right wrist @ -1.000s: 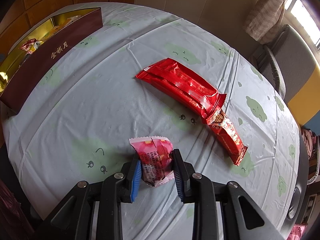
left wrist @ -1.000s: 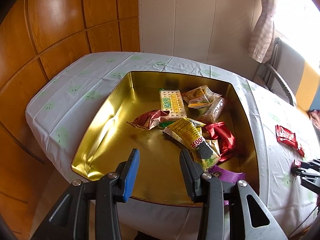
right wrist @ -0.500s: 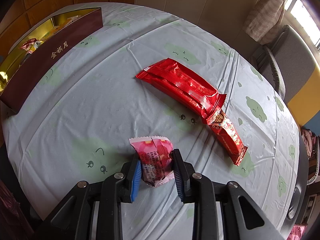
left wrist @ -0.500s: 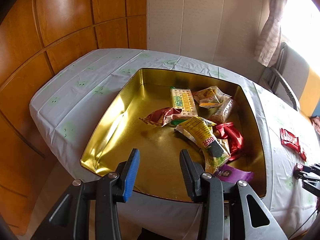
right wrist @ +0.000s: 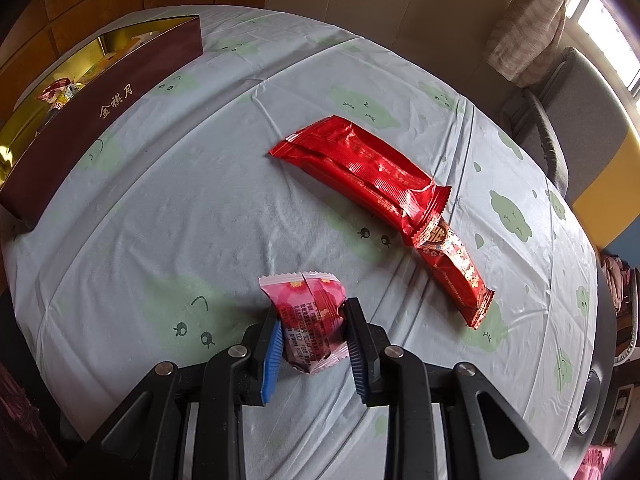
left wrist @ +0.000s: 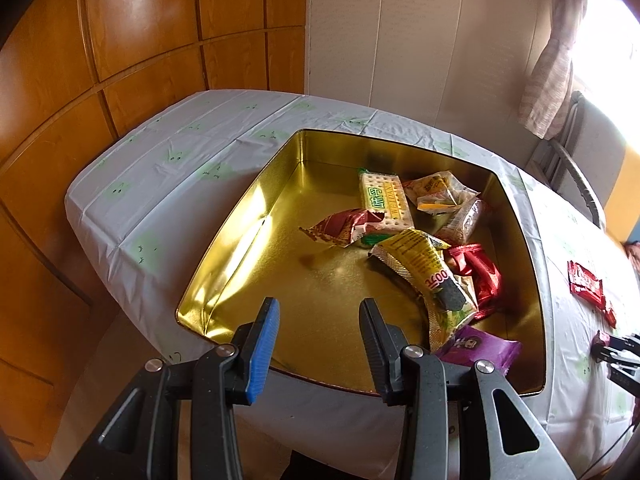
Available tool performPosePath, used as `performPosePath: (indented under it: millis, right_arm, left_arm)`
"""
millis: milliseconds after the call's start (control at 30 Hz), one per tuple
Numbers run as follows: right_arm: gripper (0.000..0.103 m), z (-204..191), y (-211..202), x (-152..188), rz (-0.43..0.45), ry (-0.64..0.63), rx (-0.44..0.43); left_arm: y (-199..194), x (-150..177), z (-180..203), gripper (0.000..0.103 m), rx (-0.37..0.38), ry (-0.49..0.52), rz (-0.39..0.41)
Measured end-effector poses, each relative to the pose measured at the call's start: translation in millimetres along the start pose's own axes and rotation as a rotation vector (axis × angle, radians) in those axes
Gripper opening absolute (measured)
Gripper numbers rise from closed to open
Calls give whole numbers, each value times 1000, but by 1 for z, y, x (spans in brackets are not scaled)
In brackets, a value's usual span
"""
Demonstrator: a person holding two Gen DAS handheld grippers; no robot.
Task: Organize snacks
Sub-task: 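Carry the pink packet over the tin and open the right gripper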
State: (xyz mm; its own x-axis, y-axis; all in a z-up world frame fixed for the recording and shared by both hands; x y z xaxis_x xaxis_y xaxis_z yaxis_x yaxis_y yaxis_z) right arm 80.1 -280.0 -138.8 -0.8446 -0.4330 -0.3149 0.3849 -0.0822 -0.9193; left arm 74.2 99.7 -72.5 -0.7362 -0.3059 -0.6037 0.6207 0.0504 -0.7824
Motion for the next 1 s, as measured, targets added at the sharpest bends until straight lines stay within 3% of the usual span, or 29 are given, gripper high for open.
performPosePath:
  millis: [133,233,533,700,1000]
  right_arm:
    - [29,-1,1,-5,-27,15,-6]
    - [29,-12,-6,-13,1,34,-81]
    - [29,-97,-62,-94,228,-109,-221]
    - [29,-158,-80,-141,308,-216,-311]
    - [29,-223,-47,-194,268,-266,-373]
  left_arm:
    - [2,1,-6,42,-9,-4,-1]
    - [0,-1,-12,42,-28,-3,18]
    - [-32,-22,-25,42,-96,2,200]
    - [-50,-29,-27,42,-100,5,270]
    - [-59,-31,-32,42,-104,6,293]
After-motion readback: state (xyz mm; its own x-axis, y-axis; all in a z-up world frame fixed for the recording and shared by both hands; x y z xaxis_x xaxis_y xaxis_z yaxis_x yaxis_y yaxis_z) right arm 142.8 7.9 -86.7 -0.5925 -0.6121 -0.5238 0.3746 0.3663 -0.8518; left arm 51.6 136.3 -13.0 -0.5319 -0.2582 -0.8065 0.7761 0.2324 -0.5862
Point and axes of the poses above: each gripper's, at about its wrist camera, not at the fingertips, and y roughly the way its jaws point, z to its right, x to its underside, the point moved 5 cm from there along y, roughly the way its jaws point, and after that the axes turned 10 degrees about -y, right-handed, at the moved point
